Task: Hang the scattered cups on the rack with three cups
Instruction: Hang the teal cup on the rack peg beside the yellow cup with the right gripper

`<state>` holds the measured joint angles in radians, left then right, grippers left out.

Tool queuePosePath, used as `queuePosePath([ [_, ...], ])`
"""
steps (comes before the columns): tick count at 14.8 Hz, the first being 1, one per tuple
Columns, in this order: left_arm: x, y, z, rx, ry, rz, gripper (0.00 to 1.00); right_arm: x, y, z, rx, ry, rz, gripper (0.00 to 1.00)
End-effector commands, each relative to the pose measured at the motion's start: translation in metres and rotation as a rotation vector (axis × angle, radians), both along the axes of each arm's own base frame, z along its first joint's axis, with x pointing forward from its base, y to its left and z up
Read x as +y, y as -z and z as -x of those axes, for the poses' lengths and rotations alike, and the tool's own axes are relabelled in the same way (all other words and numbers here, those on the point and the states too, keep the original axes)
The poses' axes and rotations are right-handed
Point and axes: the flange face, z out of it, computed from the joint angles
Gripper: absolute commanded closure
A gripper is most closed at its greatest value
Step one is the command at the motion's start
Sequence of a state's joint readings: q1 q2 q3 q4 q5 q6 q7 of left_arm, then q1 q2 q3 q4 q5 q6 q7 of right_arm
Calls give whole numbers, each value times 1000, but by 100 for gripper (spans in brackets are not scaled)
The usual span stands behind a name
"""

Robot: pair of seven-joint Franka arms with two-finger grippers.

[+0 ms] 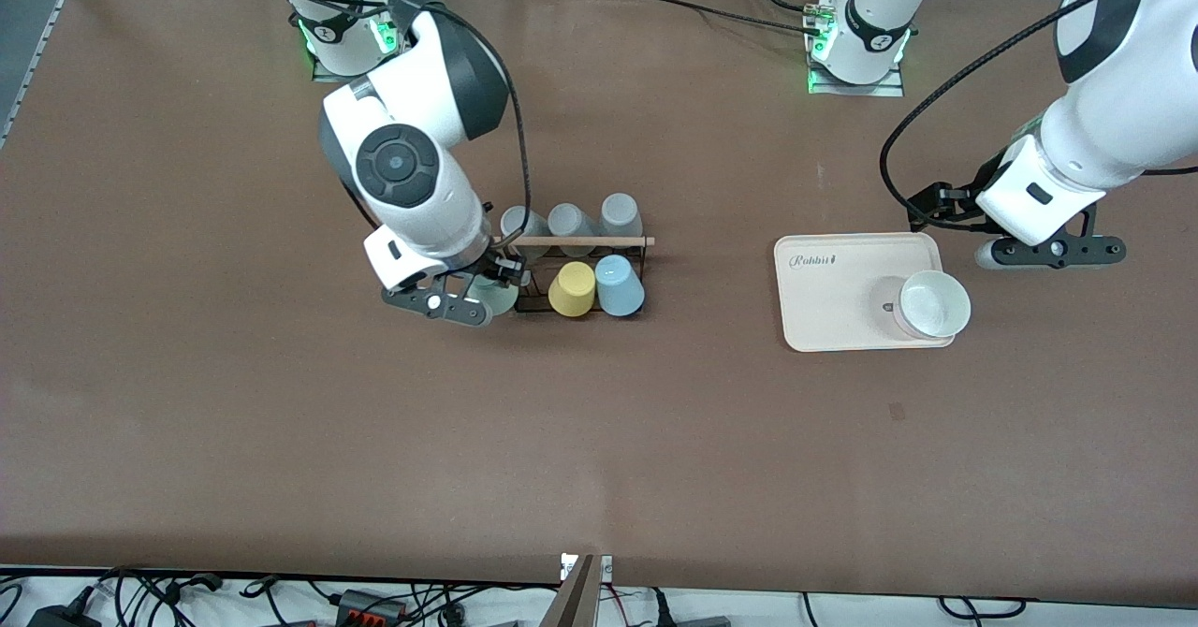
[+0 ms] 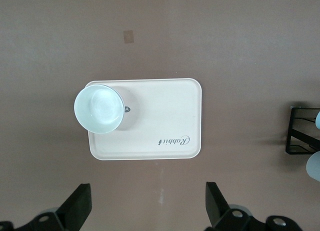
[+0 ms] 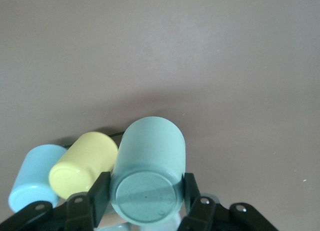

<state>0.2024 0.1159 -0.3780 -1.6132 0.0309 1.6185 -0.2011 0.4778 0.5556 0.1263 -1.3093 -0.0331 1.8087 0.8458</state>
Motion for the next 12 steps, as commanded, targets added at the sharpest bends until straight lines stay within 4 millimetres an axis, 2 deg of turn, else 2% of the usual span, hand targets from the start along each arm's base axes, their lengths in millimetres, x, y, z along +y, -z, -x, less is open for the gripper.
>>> queuePosePath([
  [1, 10, -15, -7, 20, 118, -68, 0, 25, 14, 3, -5, 36, -16, 67],
  [3, 9, -17, -12, 9, 120, -87, 0, 33, 28, 6, 3, 31, -11, 67],
  [8, 16, -17, -9, -6, 31, -55, 0, 32, 63, 7, 30, 15, 20, 67],
  [9, 16, -17, -4, -19, 21, -34, 0, 32, 72, 8, 31, 14, 22, 67],
  [10, 24, -11, 5, -36, -8, -18, 0, 32, 83, 8, 31, 13, 22, 67],
  [12, 20, -14, 12, -72, -30, -17, 0, 32, 98, 10, 34, 10, 25, 67],
])
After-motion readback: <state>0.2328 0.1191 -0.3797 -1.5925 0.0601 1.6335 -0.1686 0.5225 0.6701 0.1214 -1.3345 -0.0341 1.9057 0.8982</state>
